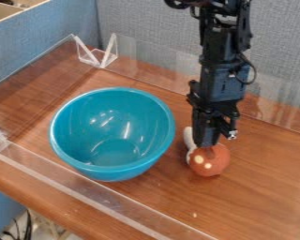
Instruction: Remove the mushroom from inside the blue bowl and put it on the table
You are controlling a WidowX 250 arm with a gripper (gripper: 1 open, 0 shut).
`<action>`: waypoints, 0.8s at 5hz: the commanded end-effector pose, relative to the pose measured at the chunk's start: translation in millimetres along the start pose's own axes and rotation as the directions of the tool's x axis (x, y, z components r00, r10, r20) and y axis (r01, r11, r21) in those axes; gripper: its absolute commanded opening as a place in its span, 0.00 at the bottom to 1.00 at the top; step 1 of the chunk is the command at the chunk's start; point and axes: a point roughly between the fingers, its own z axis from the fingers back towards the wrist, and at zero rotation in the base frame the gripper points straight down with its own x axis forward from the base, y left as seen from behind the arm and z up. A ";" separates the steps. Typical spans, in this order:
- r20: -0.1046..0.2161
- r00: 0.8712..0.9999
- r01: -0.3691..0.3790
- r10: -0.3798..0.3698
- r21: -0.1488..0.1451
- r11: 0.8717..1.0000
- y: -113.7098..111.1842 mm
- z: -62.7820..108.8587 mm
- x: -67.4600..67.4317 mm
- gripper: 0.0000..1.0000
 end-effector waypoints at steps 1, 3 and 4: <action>0.085 0.996 -0.009 0.005 0.045 0.999 0.1 26.8 17.4 1.00; 0.075 0.997 0.026 -0.029 0.043 0.999 10.4 5.5 15.6 1.00; 0.086 0.996 -0.028 0.025 0.038 0.999 7.6 -5.5 26.9 1.00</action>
